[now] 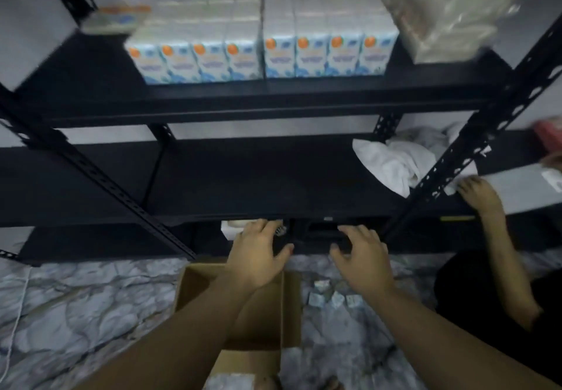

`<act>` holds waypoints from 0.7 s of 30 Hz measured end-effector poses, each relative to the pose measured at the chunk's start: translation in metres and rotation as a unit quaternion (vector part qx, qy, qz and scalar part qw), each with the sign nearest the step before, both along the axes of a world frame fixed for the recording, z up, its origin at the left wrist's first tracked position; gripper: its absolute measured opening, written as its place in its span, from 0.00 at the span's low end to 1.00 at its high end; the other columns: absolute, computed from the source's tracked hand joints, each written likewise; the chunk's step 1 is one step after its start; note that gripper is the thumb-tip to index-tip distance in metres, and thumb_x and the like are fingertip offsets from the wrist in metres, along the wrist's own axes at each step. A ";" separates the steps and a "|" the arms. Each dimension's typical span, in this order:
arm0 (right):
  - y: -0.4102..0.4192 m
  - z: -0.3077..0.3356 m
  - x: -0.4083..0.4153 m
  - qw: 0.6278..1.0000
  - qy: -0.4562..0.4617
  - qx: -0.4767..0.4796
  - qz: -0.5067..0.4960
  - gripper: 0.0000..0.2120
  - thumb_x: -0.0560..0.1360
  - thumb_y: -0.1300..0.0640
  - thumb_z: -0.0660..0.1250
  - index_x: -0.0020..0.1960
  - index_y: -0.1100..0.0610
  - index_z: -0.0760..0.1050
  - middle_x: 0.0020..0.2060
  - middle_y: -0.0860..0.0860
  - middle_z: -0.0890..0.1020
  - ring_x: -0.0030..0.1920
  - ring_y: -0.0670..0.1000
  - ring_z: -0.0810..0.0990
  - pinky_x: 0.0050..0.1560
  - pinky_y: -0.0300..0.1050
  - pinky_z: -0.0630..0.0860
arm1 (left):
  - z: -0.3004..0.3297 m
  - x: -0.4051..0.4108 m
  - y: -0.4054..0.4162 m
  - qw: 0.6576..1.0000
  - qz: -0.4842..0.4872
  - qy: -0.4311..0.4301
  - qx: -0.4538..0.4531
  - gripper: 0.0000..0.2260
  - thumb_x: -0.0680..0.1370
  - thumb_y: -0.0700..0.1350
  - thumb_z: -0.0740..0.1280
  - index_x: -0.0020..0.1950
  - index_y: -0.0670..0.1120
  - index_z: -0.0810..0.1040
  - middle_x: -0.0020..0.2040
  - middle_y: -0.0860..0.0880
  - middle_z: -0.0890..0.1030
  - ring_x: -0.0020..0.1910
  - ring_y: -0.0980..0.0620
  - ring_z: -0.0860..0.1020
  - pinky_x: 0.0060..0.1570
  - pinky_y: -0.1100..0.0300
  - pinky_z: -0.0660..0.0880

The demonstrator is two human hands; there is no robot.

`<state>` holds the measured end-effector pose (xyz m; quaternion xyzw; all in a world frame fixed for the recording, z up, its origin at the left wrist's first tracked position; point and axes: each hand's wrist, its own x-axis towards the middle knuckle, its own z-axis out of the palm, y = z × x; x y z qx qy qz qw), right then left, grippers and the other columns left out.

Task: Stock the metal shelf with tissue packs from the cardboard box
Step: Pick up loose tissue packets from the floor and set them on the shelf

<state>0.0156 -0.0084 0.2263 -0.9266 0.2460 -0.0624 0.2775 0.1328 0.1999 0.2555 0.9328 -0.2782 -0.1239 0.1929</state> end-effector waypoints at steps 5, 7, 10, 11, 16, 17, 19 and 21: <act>-0.008 -0.077 -0.040 0.993 0.078 0.061 -0.063 0.22 0.78 0.48 0.72 0.69 0.55 0.78 0.62 0.54 0.81 0.64 0.59 0.77 0.63 0.57 0.77 | -0.085 -0.019 -0.021 0.994 -0.036 0.106 0.019 0.27 0.81 0.60 0.65 0.78 0.53 0.68 0.70 0.52 0.73 0.70 0.48 0.70 0.67 0.54 0.70; -0.008 -0.111 -0.052 0.988 0.101 0.073 -0.095 0.22 0.76 0.48 0.73 0.68 0.54 0.79 0.61 0.53 0.81 0.63 0.58 0.78 0.61 0.54 0.78 | -0.124 -0.025 -0.028 0.988 -0.048 0.141 0.028 0.27 0.80 0.62 0.64 0.77 0.54 0.70 0.69 0.53 0.74 0.68 0.49 0.71 0.66 0.56 0.70; -0.011 -0.168 -0.066 0.975 0.143 0.099 -0.139 0.22 0.77 0.47 0.72 0.68 0.53 0.79 0.61 0.52 0.81 0.63 0.58 0.77 0.62 0.53 0.76 | -0.193 -0.032 -0.041 0.981 -0.063 0.181 0.042 0.30 0.75 0.68 0.59 0.72 0.54 0.76 0.65 0.52 0.77 0.64 0.50 0.77 0.62 0.54 0.75; -0.013 -0.183 -0.068 0.971 0.152 0.109 -0.151 0.23 0.77 0.47 0.72 0.70 0.53 0.78 0.63 0.53 0.81 0.64 0.58 0.77 0.64 0.53 0.75 | -0.208 -0.033 -0.045 0.980 -0.063 0.186 0.042 0.31 0.74 0.69 0.57 0.70 0.53 0.77 0.64 0.51 0.78 0.62 0.50 0.78 0.60 0.53 0.76; -0.030 -0.294 -0.083 0.947 0.179 0.165 -0.209 0.26 0.78 0.42 0.69 0.73 0.53 0.75 0.64 0.53 0.79 0.66 0.58 0.76 0.64 0.57 0.76 | -0.307 -0.037 -0.082 0.970 -0.058 0.233 0.040 0.26 0.79 0.58 0.69 0.75 0.51 0.72 0.67 0.46 0.76 0.62 0.44 0.78 0.61 0.53 0.76; -0.035 -0.318 -0.086 0.944 0.180 0.168 -0.219 0.27 0.79 0.42 0.69 0.73 0.53 0.75 0.65 0.54 0.79 0.67 0.58 0.76 0.64 0.57 0.76 | -0.333 -0.038 -0.089 0.969 -0.061 0.234 0.041 0.25 0.79 0.56 0.70 0.75 0.52 0.73 0.67 0.45 0.76 0.63 0.43 0.78 0.61 0.54 0.75; -0.045 -0.368 -0.089 0.938 0.186 0.178 -0.231 0.27 0.79 0.42 0.69 0.73 0.53 0.75 0.66 0.54 0.79 0.67 0.58 0.76 0.64 0.55 0.77 | -0.383 -0.040 -0.104 0.968 -0.070 0.237 0.048 0.24 0.79 0.55 0.72 0.73 0.52 0.74 0.68 0.45 0.76 0.64 0.43 0.77 0.62 0.54 0.75; -0.055 -0.419 -0.092 0.936 0.197 0.185 -0.227 0.26 0.79 0.42 0.70 0.72 0.54 0.75 0.65 0.55 0.79 0.67 0.59 0.77 0.64 0.53 0.76 | -0.434 -0.041 -0.119 0.967 -0.070 0.235 0.062 0.24 0.78 0.55 0.73 0.73 0.51 0.75 0.68 0.45 0.77 0.65 0.43 0.77 0.62 0.55 0.74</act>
